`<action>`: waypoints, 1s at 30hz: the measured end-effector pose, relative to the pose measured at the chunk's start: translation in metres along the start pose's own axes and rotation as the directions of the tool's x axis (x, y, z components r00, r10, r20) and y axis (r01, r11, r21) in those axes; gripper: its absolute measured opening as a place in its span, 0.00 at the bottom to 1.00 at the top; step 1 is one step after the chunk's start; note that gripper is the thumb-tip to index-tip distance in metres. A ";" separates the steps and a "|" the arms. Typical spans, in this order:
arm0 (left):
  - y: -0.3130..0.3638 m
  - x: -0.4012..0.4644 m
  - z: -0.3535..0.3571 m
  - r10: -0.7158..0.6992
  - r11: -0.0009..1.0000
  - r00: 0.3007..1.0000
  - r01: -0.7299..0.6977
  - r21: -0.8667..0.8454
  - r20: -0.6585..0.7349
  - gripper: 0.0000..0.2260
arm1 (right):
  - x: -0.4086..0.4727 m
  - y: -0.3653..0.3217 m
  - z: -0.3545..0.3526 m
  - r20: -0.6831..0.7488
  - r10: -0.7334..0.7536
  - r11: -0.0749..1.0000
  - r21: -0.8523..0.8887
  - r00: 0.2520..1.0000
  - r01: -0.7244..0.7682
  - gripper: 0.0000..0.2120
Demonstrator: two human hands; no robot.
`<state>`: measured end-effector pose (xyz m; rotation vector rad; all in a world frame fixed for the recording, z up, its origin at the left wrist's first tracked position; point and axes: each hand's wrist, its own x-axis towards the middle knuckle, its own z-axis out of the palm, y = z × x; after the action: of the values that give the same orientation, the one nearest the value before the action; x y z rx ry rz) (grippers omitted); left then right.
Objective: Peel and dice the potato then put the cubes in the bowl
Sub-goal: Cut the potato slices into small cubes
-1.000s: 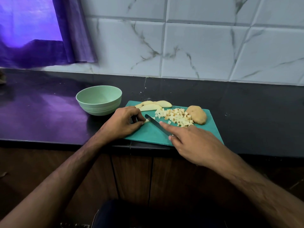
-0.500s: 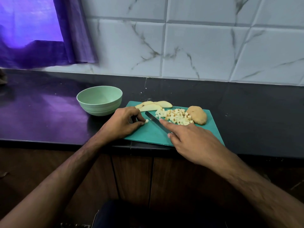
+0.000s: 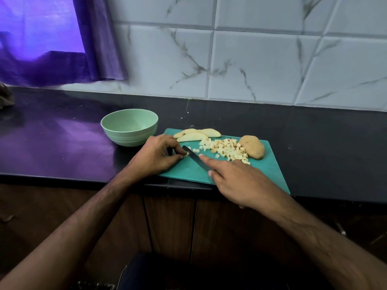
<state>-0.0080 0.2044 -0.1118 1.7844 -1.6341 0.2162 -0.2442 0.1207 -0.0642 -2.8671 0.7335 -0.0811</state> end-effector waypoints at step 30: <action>-0.001 0.000 0.003 -0.097 0.979 0.995 0.098 -0.177 0.017 0.16 | -0.014 -0.002 0.004 -0.052 -0.024 0.988 -0.157 0.998 0.015 0.26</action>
<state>-0.0081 0.2029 -0.1146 1.7249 -1.5170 0.0165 -0.2549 0.1299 -0.0679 -3.0322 0.7537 -0.1089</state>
